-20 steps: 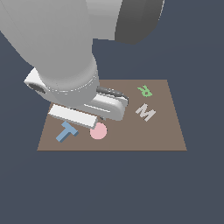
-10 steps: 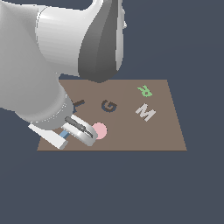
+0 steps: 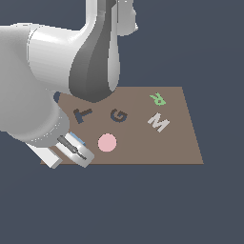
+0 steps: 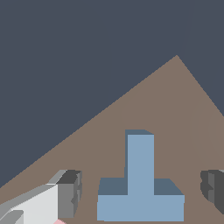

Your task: Insert a designated object into the corresponding slot on a board.

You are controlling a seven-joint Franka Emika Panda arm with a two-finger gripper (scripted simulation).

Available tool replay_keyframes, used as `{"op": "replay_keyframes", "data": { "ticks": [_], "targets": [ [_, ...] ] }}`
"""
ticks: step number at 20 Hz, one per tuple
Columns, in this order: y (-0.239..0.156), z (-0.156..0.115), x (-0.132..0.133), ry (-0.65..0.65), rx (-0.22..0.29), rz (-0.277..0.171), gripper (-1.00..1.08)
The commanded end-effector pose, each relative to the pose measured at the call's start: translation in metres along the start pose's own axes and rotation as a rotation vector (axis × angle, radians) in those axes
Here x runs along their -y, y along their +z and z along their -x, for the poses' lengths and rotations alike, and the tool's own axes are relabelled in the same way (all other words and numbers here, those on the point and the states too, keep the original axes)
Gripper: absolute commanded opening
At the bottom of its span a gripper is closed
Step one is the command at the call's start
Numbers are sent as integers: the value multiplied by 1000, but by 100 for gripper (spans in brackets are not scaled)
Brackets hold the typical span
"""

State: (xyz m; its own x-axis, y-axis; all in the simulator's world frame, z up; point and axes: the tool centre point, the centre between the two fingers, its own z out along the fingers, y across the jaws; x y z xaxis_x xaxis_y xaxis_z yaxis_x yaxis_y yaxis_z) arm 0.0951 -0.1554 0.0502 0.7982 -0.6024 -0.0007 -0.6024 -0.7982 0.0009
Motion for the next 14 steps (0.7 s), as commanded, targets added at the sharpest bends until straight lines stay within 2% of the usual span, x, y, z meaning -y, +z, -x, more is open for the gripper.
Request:
{"op": "replay_keyframes", "data": {
  "ticks": [1, 11, 12, 14],
  "targets": [
    [0, 0, 0, 0, 0, 0, 100],
    [20, -1, 0, 4, -1, -1, 100],
    [20, -1, 0, 4, -1, -1, -100],
    [20, -1, 0, 4, -1, -1, -100]
  ]
}}
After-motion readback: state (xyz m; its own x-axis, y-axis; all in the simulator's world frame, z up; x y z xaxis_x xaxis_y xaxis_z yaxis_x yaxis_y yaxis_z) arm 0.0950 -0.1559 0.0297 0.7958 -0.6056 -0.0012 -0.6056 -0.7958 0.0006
